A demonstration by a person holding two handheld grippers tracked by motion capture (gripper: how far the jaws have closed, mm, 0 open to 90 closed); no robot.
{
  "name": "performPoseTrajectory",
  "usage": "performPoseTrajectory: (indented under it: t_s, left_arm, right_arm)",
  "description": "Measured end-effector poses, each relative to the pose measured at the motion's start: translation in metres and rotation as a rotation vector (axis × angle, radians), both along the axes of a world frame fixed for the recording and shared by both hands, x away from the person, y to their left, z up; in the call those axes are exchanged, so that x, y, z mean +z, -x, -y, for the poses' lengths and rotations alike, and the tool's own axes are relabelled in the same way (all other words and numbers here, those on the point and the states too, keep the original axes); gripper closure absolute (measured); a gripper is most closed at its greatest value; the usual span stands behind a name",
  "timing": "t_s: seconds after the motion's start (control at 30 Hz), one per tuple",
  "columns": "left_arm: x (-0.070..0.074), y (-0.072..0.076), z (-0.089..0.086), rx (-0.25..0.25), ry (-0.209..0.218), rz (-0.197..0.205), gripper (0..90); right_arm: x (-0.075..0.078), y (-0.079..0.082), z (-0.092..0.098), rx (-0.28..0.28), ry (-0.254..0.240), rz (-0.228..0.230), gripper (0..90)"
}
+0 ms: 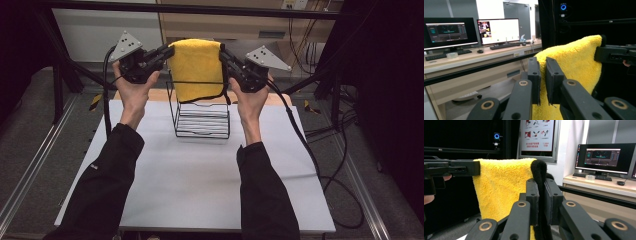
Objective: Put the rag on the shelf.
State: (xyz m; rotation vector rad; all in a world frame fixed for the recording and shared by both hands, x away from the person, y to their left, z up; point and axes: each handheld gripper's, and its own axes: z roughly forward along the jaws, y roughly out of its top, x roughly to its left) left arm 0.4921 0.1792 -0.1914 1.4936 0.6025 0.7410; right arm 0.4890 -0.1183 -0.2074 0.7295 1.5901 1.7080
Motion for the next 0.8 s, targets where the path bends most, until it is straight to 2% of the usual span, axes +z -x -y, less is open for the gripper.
performPoseTrajectory:
  t_s: [0.17, 0.47, 0.8]
  left_arm:
    - [-0.005, 0.007, 0.001, -0.011, -0.012, 0.010, 82.9]
    - [-0.013, 0.015, 0.001, -0.032, -0.030, -0.002, 82.8]
    - [-0.023, 0.027, 0.000, -0.055, -0.065, -0.025, 82.6]
  right_arm:
    - [-0.006, 0.005, 0.002, 0.000, 0.015, 0.009, 83.0]
    - [-0.017, 0.013, 0.006, 0.010, 0.040, 0.018, 82.7]
    - [-0.027, 0.022, 0.010, 0.025, 0.059, -0.007, 82.2]
